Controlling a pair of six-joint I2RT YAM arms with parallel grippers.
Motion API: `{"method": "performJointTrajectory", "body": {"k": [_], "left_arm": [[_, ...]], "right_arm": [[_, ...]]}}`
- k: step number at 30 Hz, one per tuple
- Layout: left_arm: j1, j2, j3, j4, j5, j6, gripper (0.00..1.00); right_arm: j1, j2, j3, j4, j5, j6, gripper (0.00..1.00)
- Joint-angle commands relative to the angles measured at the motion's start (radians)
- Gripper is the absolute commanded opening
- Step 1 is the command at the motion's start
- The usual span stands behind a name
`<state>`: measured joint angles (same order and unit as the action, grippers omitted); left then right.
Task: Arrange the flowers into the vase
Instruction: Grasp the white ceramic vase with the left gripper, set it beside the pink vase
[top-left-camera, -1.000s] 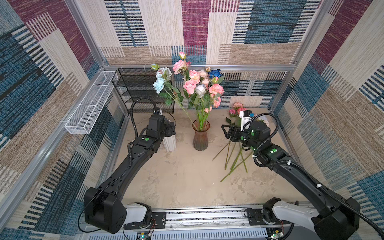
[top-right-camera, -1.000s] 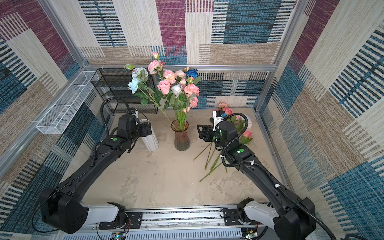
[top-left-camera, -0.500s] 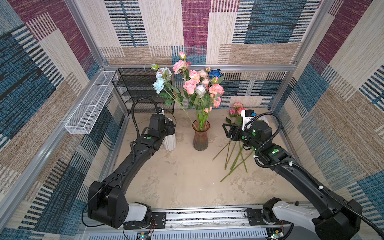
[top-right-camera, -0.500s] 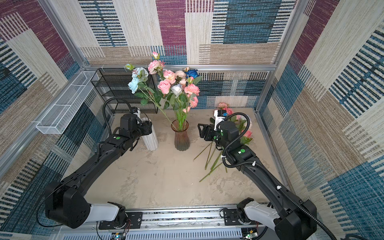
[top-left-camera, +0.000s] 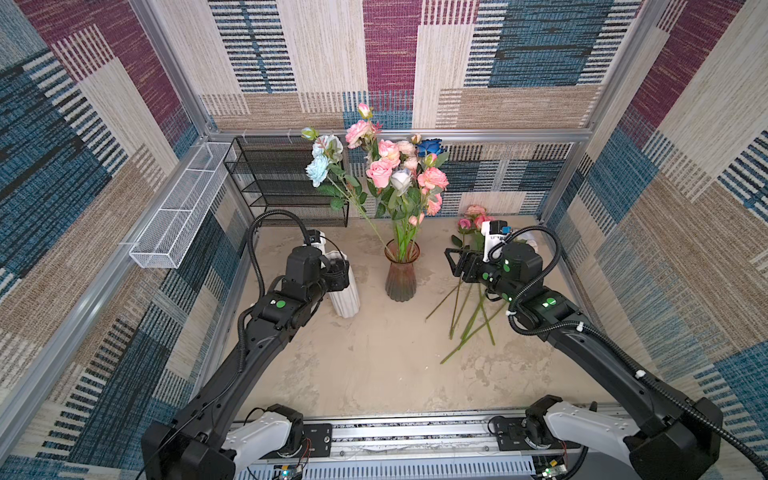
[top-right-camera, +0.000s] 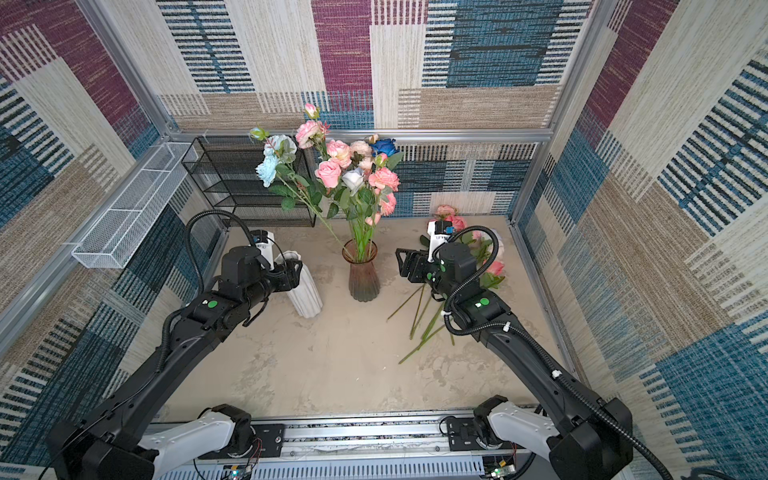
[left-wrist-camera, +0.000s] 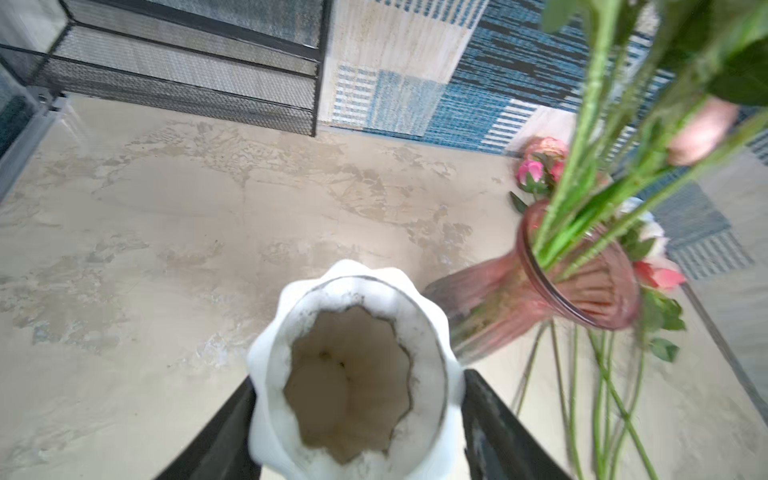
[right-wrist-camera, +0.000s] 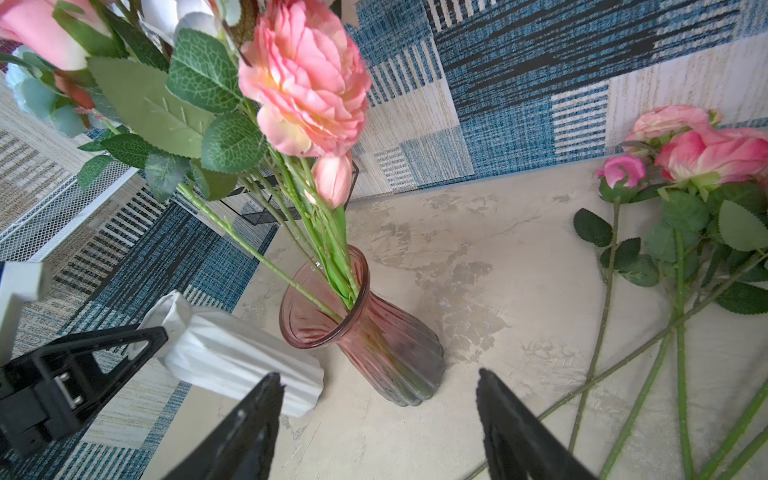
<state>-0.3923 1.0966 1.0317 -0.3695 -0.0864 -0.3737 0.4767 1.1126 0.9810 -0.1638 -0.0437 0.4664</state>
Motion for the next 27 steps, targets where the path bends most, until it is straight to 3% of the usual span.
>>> {"method": "performJointTrajectory", "body": {"k": [1, 6, 18, 22, 24, 27], "left_arm": [[-0.069, -0.045, -0.002, 0.022, 0.003, -0.037, 0.30], [-0.230, -0.041, 0.002, 0.022, -0.039, -0.058, 0.29], [-0.424, 0.015, -0.028, 0.066, -0.030, -0.105, 0.29], [-0.439, 0.014, -0.041, 0.064, -0.032, -0.106, 0.47], [-0.443, 0.014, -0.035, 0.064, -0.026, -0.105, 0.59], [-0.445, 0.014, -0.013, 0.072, -0.010, -0.096, 0.70]], "right_arm": [[0.001, 0.001, -0.005, 0.008, 0.001, 0.002, 0.76], [0.000, -0.004, -0.020, 0.014, 0.001, 0.009, 0.76], [0.000, -0.020, -0.042, -0.006, 0.021, 0.012, 0.76], [0.001, -0.014, -0.047, -0.012, 0.003, 0.015, 0.79], [0.000, -0.008, -0.047, -0.015, -0.010, 0.018, 0.89], [0.000, 0.001, -0.048, -0.021, -0.020, 0.021, 0.91]]}}
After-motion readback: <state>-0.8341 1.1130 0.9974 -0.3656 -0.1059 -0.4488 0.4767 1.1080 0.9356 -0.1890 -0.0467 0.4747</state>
